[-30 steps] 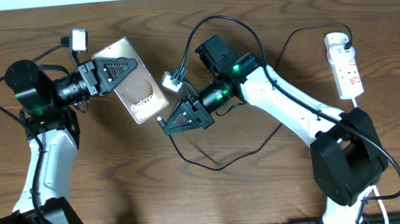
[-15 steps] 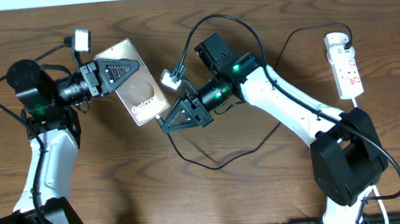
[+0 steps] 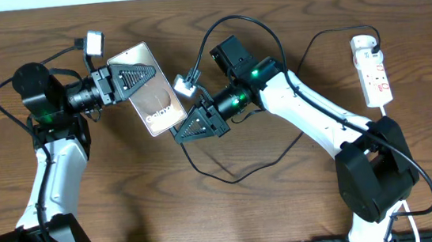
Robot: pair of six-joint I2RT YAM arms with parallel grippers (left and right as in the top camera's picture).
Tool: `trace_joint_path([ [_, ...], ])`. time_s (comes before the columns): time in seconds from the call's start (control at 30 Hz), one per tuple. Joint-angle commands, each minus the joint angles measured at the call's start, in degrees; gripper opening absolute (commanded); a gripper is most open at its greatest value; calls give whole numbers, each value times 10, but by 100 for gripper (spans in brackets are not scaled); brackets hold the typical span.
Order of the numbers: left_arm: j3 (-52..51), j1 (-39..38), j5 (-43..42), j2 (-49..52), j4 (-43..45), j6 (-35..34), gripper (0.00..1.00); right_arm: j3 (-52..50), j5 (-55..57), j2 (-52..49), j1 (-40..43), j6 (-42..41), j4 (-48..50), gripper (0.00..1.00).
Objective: Plug charger to phone and switch on socket
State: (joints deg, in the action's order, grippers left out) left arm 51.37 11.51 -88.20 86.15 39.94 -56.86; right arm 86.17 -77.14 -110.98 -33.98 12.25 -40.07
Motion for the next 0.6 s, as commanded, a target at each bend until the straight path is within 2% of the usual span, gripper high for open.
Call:
trace_joint_path([
  [0.0,14,-4,-3,-3,5,18,8,7,-20,1,-2,-5,2,1],
  [0.2,14,-4,34,-3,5,18,7,7,-8,1,-6,-5,-2,1],
  [0.57,14,-1,29,-3,5,20,7,7,-8,1,-10,-4,-6,1],
])
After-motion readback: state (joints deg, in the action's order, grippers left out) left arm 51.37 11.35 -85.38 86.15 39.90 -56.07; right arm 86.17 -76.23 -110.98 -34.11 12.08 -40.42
